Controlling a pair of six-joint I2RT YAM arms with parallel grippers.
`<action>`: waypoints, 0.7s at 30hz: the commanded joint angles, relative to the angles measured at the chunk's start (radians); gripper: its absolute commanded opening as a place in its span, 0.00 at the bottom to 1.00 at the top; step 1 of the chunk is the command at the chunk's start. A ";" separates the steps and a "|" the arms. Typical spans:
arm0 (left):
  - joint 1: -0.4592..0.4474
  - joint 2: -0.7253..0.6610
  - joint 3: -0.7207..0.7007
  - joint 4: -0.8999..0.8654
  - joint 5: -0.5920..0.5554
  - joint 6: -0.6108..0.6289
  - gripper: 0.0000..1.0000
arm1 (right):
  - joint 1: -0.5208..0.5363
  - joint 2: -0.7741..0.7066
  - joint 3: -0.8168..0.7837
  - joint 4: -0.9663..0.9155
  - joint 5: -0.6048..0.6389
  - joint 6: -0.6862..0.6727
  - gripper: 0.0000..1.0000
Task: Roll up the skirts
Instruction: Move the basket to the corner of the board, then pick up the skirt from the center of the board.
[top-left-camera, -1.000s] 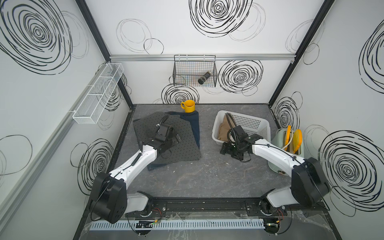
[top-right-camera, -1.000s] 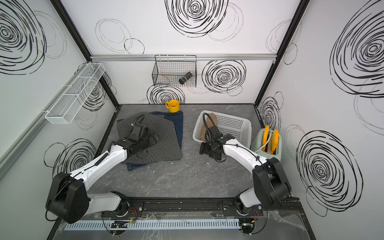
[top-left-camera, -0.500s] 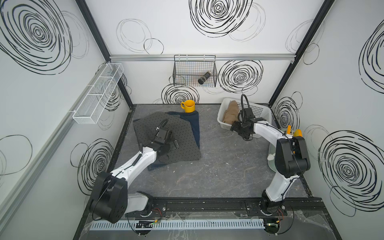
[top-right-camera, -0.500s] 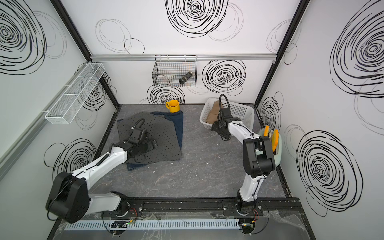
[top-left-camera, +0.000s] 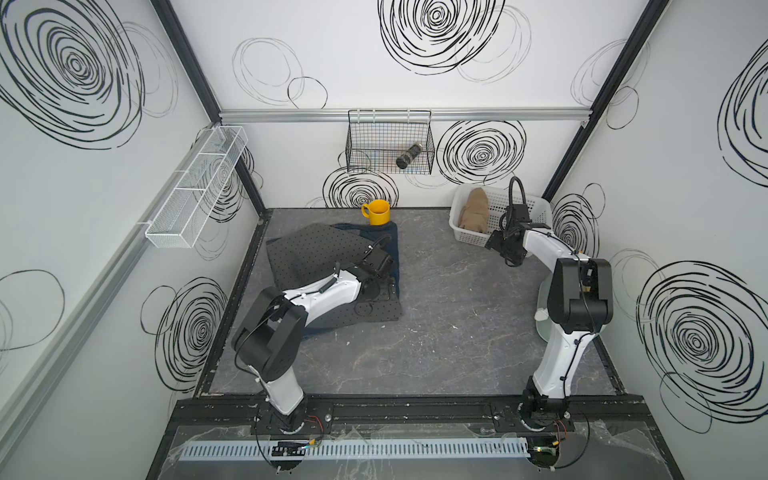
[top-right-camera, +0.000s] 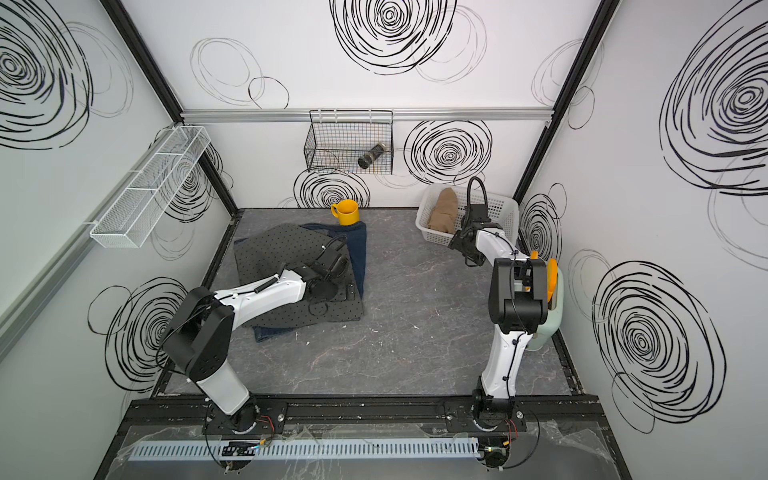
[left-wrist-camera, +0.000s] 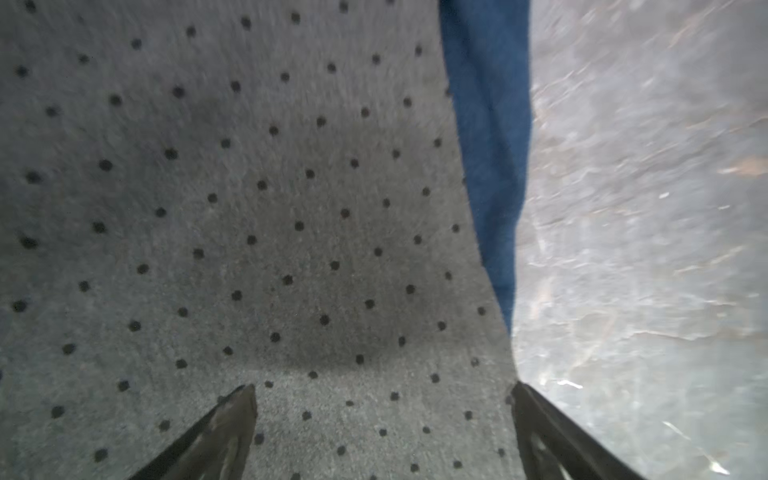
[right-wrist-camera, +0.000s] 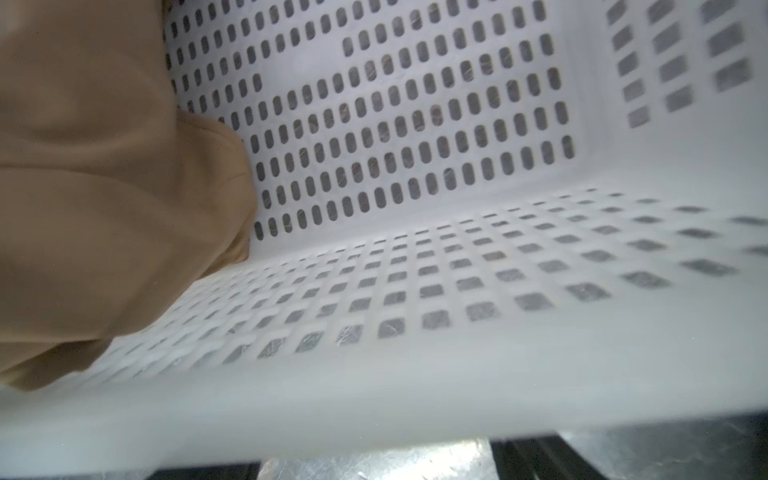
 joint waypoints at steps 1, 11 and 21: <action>-0.045 0.042 0.071 -0.058 -0.071 0.020 0.99 | -0.042 -0.029 -0.011 -0.047 0.053 -0.021 0.81; -0.155 0.152 0.125 -0.064 -0.064 0.057 0.90 | 0.051 -0.230 -0.169 0.025 -0.124 -0.040 0.79; -0.156 0.188 0.136 -0.116 -0.148 0.043 0.13 | 0.147 -0.461 -0.449 0.108 -0.248 -0.027 0.78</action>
